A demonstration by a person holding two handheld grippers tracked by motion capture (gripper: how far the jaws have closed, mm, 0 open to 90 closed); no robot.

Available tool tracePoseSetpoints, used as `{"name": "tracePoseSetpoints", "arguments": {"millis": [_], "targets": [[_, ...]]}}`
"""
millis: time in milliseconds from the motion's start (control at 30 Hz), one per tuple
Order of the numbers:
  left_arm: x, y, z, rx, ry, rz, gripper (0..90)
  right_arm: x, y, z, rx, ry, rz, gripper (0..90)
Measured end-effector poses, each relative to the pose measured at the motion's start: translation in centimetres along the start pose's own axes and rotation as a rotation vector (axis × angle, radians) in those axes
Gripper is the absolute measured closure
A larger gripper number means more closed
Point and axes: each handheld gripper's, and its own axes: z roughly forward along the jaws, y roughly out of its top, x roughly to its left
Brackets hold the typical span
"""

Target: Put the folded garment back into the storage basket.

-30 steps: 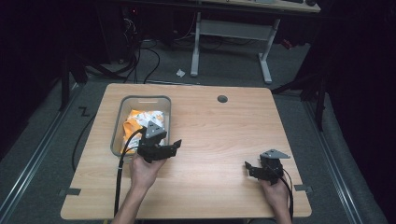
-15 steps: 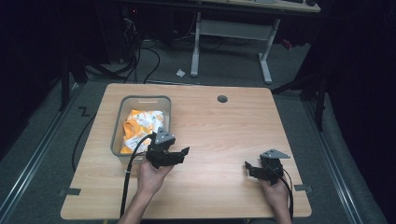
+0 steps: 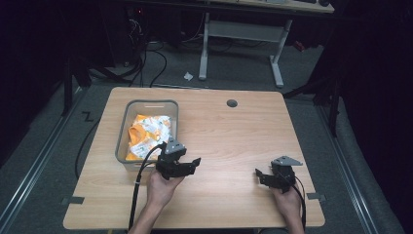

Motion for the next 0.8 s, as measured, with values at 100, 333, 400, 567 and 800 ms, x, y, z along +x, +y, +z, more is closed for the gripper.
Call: {"name": "tracePoseSetpoints", "arguments": {"millis": [100, 333, 400, 567, 800], "targets": [[-0.1, -0.2, 0.2, 0.008, -0.007, -0.001, 35.2, 0.0, 0.0, 0.0, 0.000, 0.000, 0.000, 26.2], [-0.8, -0.7, 0.8, 0.019, -0.023, 0.000, 35.3, 0.0, 0.0, 0.0, 0.000, 0.000, 0.000, 26.2], [-1.0, -0.9, 0.9, 0.023, -0.028, 0.001, 35.2, 0.0, 0.0, 0.0, 0.000, 0.000, 0.000, 26.2], [-1.2, -1.3, 1.4, 0.035, -0.037, 0.001, 35.3, 0.0, 0.0, 0.0, 0.000, 0.000, 0.000, 26.2], [-1.6, -1.9, 1.9, 0.051, -0.046, 0.000, 35.3, 0.0, 0.0, 0.0, 0.000, 0.000, 0.000, 26.3]]}}
